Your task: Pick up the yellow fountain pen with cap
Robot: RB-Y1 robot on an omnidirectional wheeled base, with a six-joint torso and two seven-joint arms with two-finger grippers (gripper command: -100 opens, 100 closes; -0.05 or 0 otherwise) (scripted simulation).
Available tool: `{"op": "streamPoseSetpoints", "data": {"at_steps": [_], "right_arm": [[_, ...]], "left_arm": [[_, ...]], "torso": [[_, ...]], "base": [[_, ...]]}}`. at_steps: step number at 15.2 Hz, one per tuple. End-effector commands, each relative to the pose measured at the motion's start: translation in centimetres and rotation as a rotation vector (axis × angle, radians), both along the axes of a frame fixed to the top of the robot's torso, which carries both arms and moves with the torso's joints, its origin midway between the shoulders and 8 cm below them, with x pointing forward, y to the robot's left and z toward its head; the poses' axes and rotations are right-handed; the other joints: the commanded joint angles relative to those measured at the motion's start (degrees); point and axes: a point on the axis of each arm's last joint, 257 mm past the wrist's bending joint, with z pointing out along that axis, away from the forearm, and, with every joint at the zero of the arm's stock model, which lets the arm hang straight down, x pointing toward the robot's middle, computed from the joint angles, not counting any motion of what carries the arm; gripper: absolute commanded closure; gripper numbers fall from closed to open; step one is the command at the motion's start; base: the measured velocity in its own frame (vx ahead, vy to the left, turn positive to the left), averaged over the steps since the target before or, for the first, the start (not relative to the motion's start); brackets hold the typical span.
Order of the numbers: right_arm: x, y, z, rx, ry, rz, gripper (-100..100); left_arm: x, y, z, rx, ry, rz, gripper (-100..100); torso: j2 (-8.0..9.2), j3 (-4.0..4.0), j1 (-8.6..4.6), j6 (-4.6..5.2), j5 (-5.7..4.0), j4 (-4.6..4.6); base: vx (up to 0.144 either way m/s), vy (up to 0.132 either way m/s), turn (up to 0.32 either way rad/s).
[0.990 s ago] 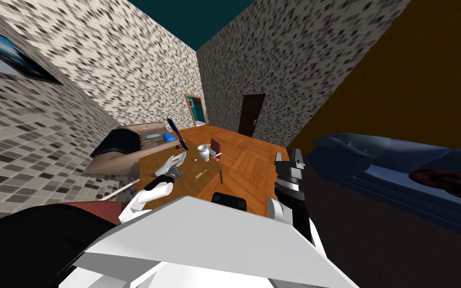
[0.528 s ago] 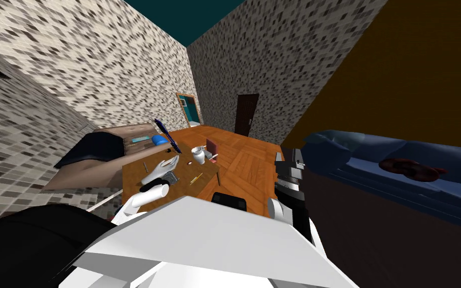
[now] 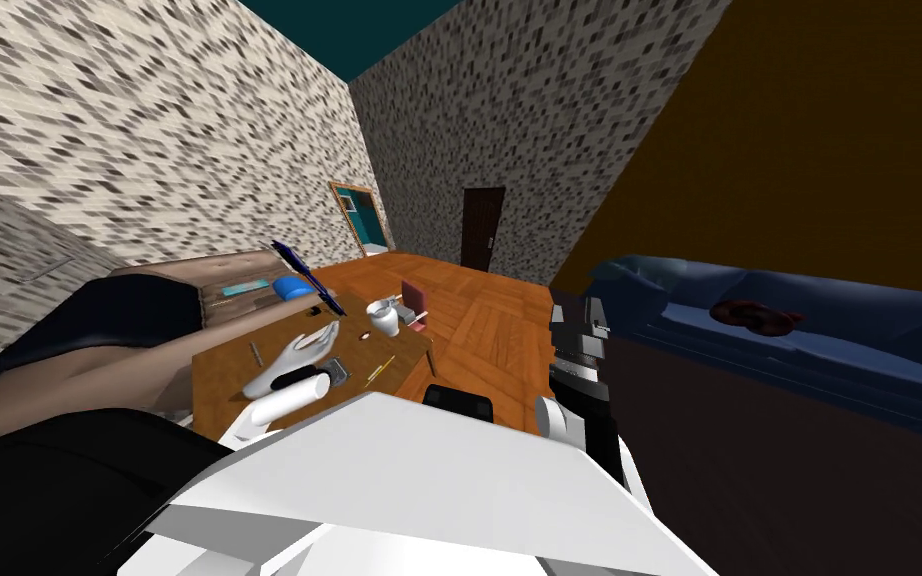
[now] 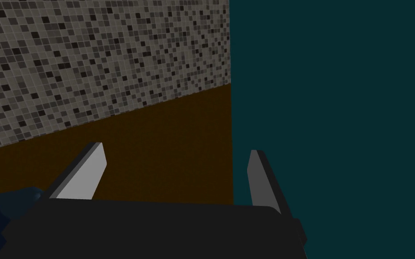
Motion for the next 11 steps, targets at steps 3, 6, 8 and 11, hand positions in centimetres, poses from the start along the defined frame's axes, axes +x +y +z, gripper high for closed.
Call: {"op": "streamPoseSetpoints", "data": {"at_steps": [3, 6, 8, 11], "right_arm": [[0.0, 0.0, 0.0, 0.0, 0.0, 0.0, 0], [0.0, 0.0, 0.0, 0.0, 0.0, 0.0, 0], [0.0, 0.0, 0.0, 0.0, 0.0, 0.0, 0], [0.0, 0.0, 0.0, 0.0, 0.0, 0.0, 0]], "left_arm": [[-4.3, -0.1, -2.8, -0.108, 0.073, 0.103, -100], [-6.6, -0.8, -4.2, -0.172, 0.12, 0.15, -100], [-6.8, -1.0, -4.4, -0.183, 0.132, 0.151, -100], [-8.7, -1.6, -5.4, -0.238, 0.166, 0.195, -100]], "torso": [[-0.04, -0.02, -0.05, 0.03, -0.01, 0.0], [-0.06, -0.03, 0.0, 0.0, 0.0, -0.01], [-0.04, -0.02, 0.0, 0.02, 0.0, -0.01], [0.0, 0.0, -0.01, 0.02, 0.0, 0.0]], "base": [[0.072, -0.005, -0.192], [0.067, 0.013, -0.147], [0.055, 0.014, -0.114], [0.05, 0.01, -0.124]]}}
